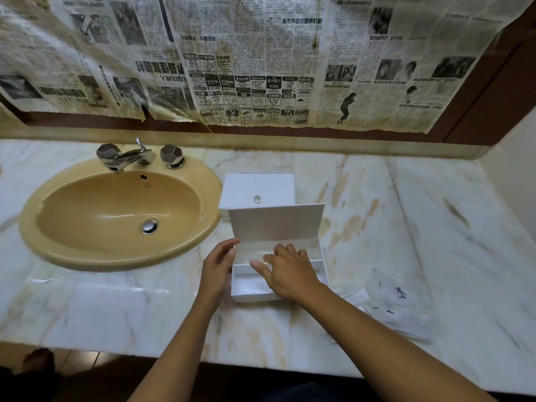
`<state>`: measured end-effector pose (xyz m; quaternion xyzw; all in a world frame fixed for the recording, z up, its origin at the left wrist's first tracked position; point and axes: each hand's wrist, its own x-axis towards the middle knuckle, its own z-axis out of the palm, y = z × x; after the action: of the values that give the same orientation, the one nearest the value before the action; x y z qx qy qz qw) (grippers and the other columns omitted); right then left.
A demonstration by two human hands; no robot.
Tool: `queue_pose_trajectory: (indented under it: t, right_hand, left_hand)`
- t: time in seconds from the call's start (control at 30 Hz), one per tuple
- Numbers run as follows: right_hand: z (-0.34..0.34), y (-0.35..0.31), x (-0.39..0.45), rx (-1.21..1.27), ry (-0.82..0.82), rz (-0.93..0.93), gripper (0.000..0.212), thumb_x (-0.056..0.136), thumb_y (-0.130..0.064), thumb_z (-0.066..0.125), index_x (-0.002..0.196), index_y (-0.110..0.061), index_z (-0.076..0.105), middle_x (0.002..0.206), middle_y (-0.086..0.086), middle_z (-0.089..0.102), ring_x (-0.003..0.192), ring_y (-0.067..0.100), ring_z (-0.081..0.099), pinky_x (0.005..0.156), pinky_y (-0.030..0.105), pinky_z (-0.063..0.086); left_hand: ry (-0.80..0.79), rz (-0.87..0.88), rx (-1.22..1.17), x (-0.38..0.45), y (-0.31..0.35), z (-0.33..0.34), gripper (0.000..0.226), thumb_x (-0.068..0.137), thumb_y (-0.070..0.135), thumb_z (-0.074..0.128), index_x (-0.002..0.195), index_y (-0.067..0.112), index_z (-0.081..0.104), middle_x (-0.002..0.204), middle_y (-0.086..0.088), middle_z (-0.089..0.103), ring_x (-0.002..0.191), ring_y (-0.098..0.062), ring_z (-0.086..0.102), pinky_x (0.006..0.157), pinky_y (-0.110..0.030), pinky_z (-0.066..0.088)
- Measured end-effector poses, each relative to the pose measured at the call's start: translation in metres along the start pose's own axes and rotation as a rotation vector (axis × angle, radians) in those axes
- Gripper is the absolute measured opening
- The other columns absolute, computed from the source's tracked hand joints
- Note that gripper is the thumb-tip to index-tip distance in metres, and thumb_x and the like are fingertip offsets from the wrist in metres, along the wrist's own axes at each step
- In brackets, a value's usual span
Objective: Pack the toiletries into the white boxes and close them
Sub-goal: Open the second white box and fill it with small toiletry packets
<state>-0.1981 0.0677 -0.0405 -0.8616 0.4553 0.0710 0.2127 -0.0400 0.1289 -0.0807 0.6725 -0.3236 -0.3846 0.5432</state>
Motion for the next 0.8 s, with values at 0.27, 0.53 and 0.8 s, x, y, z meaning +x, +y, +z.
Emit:
queue_pose_trajectory:
  t: [0.27,0.53,0.8]
  right_hand:
    - [-0.035,0.025,-0.019,0.134,0.157,0.069,0.034,0.097,-0.038,0.043,0.119,-0.021,0.063,0.125,0.005,0.059,0.116,0.025,0.050,0.099,0.039,0.039]
    - [-0.068,0.072,-0.054,0.036,0.035,0.232,0.043,0.089,-0.027,0.055,0.133,-0.026,0.049,0.138,0.002,0.047,0.126,0.025,0.042,0.102,0.041,0.032]
    - [-0.040,0.089,-0.077,-0.188,-0.375,0.179,0.129,0.060,-0.042,0.086,0.152,-0.032,-0.005,0.159,0.003,0.005,0.146,0.027,0.008,0.116,0.053,0.009]
  left_hand:
    - [0.022,-0.011,-0.021,0.000,-0.002,0.003,0.023,0.099,0.013,0.048,0.110,0.023,0.066,0.114,0.005,0.066,0.109,-0.016,0.062,0.096,-0.044,0.050]
    - [0.024,-0.008,-0.020,0.000,-0.004,0.004,0.023,0.099,0.013,0.048,0.112,0.020,0.066,0.117,0.001,0.066,0.112,-0.018,0.061,0.100,-0.047,0.048]
    - [0.035,-0.017,-0.012,-0.002,0.000,0.004,0.024,0.099,0.012,0.048,0.110,0.023,0.066,0.113,0.007,0.066,0.107,-0.010,0.062,0.096,-0.039,0.050]
